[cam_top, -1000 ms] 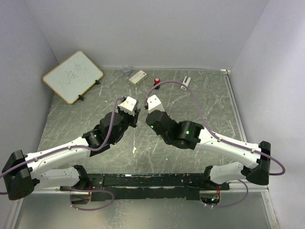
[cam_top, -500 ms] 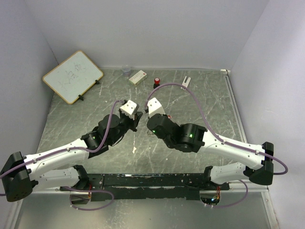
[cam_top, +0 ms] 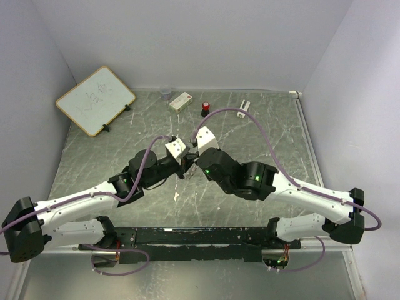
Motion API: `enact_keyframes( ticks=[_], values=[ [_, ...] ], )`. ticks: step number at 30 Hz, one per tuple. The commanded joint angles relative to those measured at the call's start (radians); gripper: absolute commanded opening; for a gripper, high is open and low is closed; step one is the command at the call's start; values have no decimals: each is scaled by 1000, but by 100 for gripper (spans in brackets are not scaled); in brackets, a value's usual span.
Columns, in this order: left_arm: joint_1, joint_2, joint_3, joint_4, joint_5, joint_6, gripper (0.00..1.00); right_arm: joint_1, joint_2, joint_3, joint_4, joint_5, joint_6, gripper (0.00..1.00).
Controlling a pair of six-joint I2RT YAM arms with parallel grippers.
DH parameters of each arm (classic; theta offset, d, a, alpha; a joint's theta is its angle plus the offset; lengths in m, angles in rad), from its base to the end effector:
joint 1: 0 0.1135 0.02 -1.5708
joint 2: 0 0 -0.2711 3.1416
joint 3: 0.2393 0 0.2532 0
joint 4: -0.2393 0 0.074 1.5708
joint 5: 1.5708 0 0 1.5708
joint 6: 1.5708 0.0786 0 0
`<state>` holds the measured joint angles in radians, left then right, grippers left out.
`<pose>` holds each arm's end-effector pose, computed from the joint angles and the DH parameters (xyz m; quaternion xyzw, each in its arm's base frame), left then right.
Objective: Remove the keys from the keyring
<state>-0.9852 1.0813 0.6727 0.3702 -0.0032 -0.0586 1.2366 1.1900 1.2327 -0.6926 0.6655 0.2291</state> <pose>0.1630 -0.2454 0.3042 0.3210 0.6451 -0.3447 0.6017 0.1346 0.2397 0.3535 -0.2816 0.8116 0.0635 0.5079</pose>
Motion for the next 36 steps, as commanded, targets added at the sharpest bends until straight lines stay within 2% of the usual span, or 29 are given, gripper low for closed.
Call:
enact_keyframes(
  ticks=[1,6,14,23,25,30,33,36],
  values=[
    [2,10,-10,67,93,14,7,9,-7,15,37,16,-10,0],
    [2,-16,-34,82,109,31,13,10,-2,15,31,45,-8,0],
    [2,-89,-61,65,22,52,16,11,11,23,0,99,15,0],
    [2,-104,-92,127,117,58,20,12,29,31,12,107,9,0],
    [2,-90,-95,139,124,66,26,13,29,30,22,94,6,0],
    [1,-86,-127,210,132,89,34,18,32,26,34,82,6,0],
    [2,-94,-145,252,131,102,51,20,33,18,49,78,3,0],
    [2,-102,-171,298,105,108,54,22,32,12,77,70,-4,0]
  ],
)
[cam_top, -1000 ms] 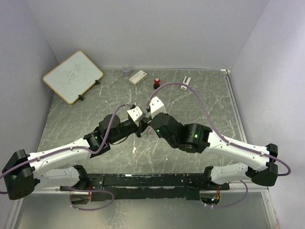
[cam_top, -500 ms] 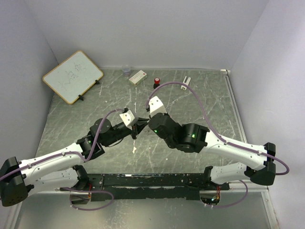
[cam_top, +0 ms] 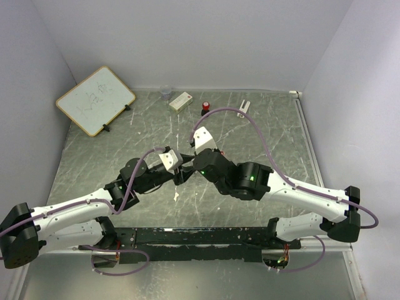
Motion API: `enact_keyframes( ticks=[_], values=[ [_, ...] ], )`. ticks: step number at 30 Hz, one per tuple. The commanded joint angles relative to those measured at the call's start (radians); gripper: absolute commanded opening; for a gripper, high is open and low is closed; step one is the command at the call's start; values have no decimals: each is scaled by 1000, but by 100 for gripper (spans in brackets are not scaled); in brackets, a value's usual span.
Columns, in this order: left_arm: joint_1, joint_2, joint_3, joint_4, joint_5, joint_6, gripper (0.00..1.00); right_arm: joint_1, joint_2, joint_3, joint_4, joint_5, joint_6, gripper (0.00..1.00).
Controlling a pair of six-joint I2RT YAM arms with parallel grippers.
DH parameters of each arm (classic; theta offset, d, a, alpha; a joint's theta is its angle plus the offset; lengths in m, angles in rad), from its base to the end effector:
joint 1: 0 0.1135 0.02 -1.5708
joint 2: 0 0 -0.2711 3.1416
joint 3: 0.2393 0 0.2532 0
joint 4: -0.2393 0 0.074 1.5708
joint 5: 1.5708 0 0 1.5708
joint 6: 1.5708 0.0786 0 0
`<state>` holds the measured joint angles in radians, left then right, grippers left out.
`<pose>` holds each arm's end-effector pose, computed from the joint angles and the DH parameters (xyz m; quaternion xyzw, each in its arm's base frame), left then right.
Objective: Remove the keys from the keyring
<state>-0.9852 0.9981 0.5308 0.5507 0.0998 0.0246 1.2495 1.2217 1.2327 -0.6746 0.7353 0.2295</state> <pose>0.1435 -0.2305 0.2968 0.3592 0.5740 -0.3696 0.6363 0.1374 0.2460 0.3495 -0.2720 0.8090 0.0369 0.5198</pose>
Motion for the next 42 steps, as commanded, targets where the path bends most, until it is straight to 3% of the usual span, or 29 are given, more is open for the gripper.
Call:
enact_keyframes(
  ticks=[1,11,42],
  values=[
    [2,-21,-37,136,-11,26,53,10,2,11,66,-3,-7,0],
    [0,-3,-102,279,-85,70,44,16,25,17,103,-37,-13,0],
    [-7,96,-191,559,-93,127,35,47,66,48,111,-33,-17,0]
  ],
)
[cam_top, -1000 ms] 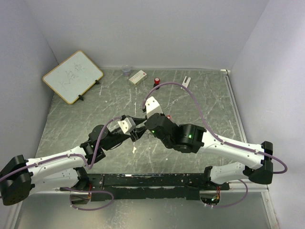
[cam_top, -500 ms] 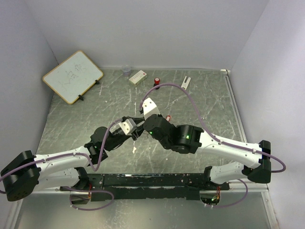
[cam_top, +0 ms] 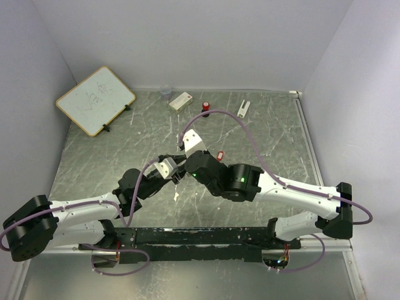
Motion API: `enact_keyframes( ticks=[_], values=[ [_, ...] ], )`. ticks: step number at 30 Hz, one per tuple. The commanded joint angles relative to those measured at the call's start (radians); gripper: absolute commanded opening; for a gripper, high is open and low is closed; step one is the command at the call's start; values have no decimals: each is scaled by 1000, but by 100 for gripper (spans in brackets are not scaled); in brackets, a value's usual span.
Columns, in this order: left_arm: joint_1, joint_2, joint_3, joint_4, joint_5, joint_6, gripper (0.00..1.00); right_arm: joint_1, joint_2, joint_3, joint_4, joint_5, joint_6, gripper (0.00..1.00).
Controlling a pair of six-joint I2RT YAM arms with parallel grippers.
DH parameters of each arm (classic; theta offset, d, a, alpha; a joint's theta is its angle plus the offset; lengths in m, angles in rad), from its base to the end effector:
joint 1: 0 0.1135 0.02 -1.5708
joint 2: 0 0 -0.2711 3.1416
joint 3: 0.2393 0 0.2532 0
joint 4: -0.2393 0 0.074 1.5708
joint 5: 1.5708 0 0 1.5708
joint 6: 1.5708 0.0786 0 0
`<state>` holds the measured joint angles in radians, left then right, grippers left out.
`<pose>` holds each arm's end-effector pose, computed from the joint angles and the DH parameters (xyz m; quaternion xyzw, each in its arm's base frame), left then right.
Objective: Remove the keys from the keyring
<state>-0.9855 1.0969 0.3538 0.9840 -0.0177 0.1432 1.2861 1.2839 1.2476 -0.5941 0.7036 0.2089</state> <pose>0.1482 -0.2211 0.2689 0.3241 0.5250 -0.3167 0.7204 0.1329 0.2731 0.3456 -0.2952 0.7985 0.0638 0.5208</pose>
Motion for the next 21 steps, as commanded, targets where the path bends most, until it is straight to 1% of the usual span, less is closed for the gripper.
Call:
enact_keyframes(
  ticks=[1,8,10,13,17,21],
  values=[
    [-7,-4,-18,136,27,9,35,12,5,33,30,-2,4,0],
    [-7,1,-50,229,47,23,30,16,12,39,20,0,10,0],
    [-7,4,-54,245,60,30,23,16,12,41,17,4,12,0],
    [-7,3,-47,219,76,37,8,16,12,42,9,17,16,0],
    [-7,-4,-38,176,109,51,7,16,6,51,-19,55,24,0],
    [-7,-22,-42,149,102,56,7,16,-9,53,-32,69,27,0]
  ],
)
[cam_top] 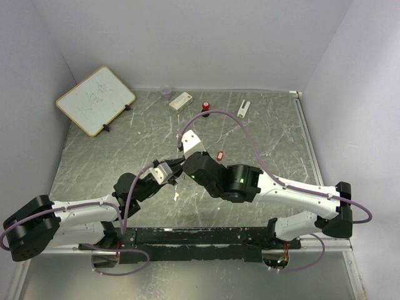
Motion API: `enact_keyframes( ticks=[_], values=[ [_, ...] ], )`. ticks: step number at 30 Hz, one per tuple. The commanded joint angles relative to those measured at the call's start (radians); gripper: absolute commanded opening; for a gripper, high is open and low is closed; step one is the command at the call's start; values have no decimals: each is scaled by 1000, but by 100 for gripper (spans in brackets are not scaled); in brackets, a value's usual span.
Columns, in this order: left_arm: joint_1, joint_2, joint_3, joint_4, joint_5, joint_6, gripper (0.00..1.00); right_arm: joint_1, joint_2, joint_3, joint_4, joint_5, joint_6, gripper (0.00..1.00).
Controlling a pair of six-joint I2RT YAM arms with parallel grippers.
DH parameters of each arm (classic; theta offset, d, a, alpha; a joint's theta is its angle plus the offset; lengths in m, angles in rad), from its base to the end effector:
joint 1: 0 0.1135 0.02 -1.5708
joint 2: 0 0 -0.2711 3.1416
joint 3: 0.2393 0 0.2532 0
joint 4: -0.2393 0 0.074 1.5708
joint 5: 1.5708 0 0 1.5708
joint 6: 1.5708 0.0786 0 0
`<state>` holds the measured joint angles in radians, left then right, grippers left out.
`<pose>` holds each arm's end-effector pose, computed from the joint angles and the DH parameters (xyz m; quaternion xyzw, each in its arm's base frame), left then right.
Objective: Remove the keys from the keyring
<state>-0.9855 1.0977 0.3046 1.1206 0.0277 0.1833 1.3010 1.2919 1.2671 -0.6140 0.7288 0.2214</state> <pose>0.1398 -0.2148 0.2707 0.3307 0.4795 -0.3248 0.7452 0.1302 0.2745 0.3489 -0.2916 0.7983 0.0591 0.5236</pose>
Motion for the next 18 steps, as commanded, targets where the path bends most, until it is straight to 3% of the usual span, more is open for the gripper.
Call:
enact_keyframes(
  ticks=[1,18],
  values=[
    [-7,-29,2,14,53,18,7,1,-20,34,-14,47,16,0],
    [-7,-83,2,4,22,46,7,1,-18,18,-37,48,32,0]
  ],
)
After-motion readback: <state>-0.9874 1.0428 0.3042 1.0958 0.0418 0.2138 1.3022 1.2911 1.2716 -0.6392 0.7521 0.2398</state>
